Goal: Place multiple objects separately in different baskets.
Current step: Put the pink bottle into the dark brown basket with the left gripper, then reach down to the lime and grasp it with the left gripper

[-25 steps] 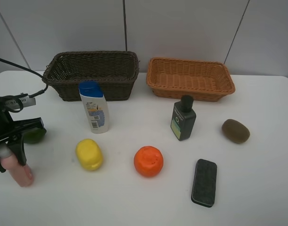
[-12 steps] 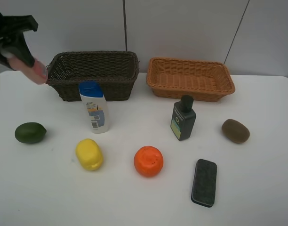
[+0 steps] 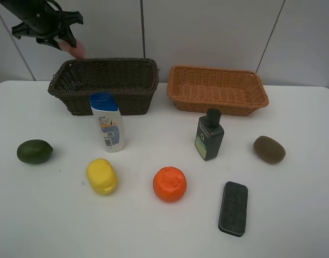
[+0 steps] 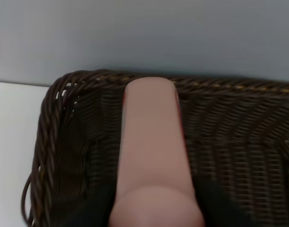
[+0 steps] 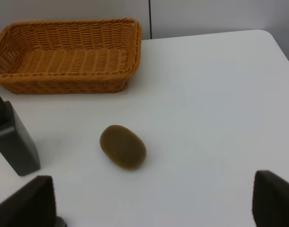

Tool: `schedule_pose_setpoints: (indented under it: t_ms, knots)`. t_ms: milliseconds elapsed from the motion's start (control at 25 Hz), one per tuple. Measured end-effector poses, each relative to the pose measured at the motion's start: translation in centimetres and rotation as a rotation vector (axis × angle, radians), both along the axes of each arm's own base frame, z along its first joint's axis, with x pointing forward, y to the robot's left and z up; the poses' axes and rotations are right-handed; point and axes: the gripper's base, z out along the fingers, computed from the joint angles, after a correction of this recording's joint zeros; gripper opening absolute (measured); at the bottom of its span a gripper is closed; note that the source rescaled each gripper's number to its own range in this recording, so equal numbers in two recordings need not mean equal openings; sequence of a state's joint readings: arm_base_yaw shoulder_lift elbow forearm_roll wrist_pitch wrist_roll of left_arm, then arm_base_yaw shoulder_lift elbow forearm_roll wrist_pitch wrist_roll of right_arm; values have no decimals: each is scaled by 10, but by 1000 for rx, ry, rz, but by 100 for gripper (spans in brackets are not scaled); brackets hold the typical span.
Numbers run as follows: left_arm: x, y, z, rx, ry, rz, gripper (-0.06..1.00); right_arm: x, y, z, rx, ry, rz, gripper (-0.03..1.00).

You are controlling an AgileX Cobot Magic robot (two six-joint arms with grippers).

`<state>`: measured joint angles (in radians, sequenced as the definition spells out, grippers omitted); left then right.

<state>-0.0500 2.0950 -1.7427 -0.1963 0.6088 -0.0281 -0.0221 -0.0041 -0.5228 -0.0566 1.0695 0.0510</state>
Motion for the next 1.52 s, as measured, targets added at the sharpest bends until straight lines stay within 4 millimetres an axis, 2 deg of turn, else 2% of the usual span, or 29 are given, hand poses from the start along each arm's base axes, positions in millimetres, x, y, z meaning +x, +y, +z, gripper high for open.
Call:
schedule_pose_setpoints:
  t_ms: [80,120,160,240,280,320,400,520,800,960,1120,1320,1520]
  knots:
    - [6,0,-17,16,36,-25,2,0,0,0,0,0,0,97]
    - [7,-1,-26,20,59,-32,6,0,0,0,0,0,0,97]
    - [7,-1,-31,27,74,-44,18,0,0,0,0,0,0,97]
    - [7,-1,-36,32,100,-58,59,0,0,0,0,0,0,97]
    - [6,-1,-37,34,108,-63,73,0,0,0,0,0,0,97]
    - [6,-1,-36,34,112,-66,85,0,0,0,0,0,0,97]
    - [6,-2,-31,32,117,-71,95,0,0,0,0,0,0,97]
    - [7,-3,-21,26,135,-80,97,0,0,0,0,0,0,97]
    - [-9,-8,34,-45,328,-93,98,0,0,0,0,0,0,97]
    - [-24,-13,45,-72,356,-83,98,0,0,0,0,0,0,97]
    - [-56,-19,46,-5,408,-140,98,0,0,0,0,0,0,97]
    - [-112,-12,58,105,421,-317,98,0,0,0,0,0,0,97]
    - [-163,0,45,223,495,-469,98,0,0,0,0,0,0,97]
